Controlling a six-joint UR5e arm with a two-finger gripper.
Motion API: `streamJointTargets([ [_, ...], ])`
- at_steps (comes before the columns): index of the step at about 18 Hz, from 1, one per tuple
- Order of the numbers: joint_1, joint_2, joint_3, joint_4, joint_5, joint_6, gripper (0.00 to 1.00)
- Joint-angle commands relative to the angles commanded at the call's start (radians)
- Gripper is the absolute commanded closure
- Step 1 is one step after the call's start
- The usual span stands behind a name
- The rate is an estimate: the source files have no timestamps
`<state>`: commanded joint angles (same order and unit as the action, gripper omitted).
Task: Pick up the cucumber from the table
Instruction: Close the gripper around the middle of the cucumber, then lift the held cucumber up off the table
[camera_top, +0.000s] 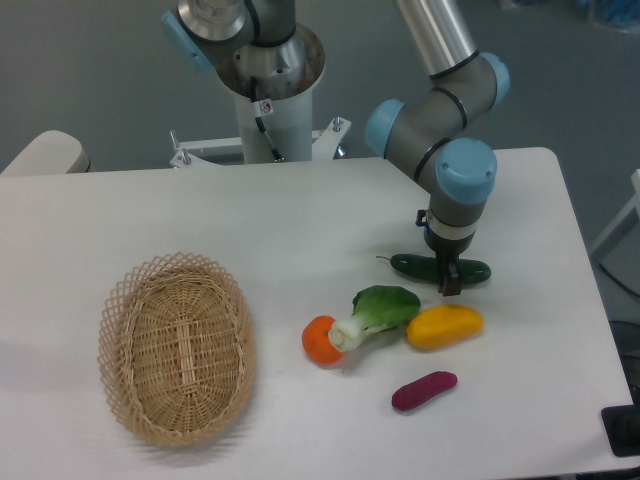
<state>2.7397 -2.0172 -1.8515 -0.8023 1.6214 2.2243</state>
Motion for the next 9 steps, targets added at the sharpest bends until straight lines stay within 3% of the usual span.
streamJointTargets([
  [4,0.000,-0.003,0.012,-0.003,0.008,0.006,0.67],
  [9,0.000,-0.003,0.023,-0.008,0.012,0.003,0.85],
])
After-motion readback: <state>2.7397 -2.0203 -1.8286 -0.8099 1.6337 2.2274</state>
